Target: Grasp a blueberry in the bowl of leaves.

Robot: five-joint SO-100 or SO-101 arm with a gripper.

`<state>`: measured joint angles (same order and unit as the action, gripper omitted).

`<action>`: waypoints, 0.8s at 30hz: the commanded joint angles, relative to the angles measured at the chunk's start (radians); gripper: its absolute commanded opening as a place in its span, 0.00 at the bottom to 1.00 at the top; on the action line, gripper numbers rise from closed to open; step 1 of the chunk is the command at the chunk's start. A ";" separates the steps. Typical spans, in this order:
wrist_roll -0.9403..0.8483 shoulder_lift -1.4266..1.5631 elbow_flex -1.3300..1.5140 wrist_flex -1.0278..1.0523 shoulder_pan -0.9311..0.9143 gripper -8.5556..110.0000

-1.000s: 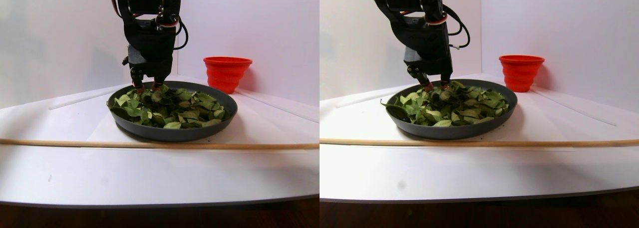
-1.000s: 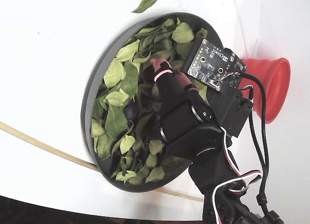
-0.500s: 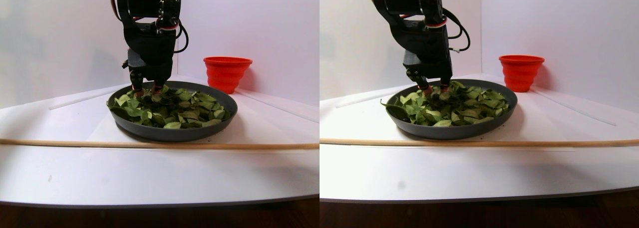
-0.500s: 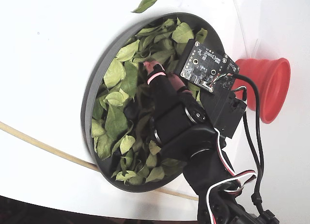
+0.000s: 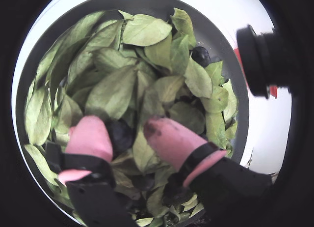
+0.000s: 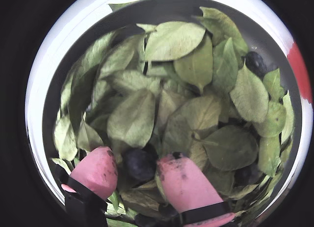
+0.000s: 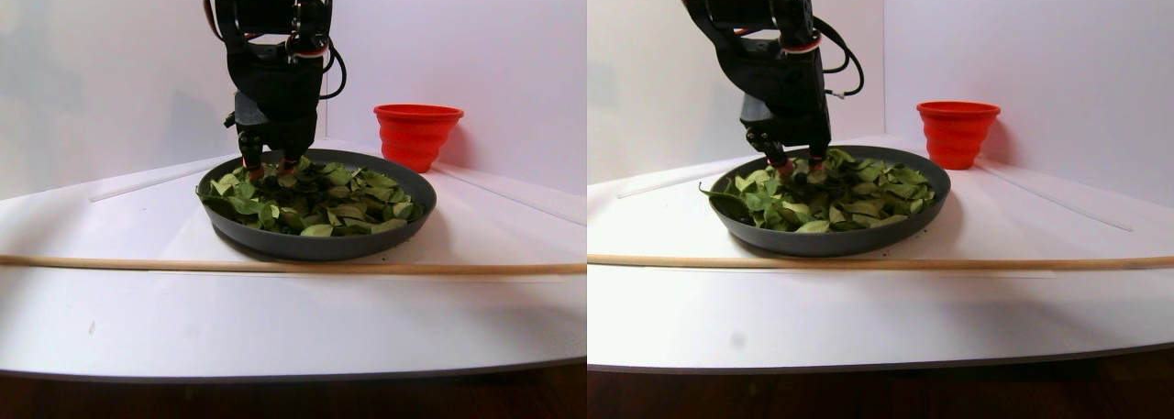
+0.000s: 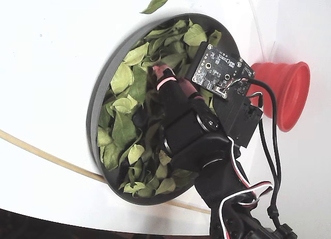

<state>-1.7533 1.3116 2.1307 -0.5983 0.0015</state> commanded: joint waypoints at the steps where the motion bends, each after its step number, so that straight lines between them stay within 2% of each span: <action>1: 0.006 0.014 0.008 -0.031 -0.002 0.21; 24: 0.028 -0.014 -0.040 -0.051 0.000 0.22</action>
<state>-1.7319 1.2793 2.1322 -0.6320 0.0015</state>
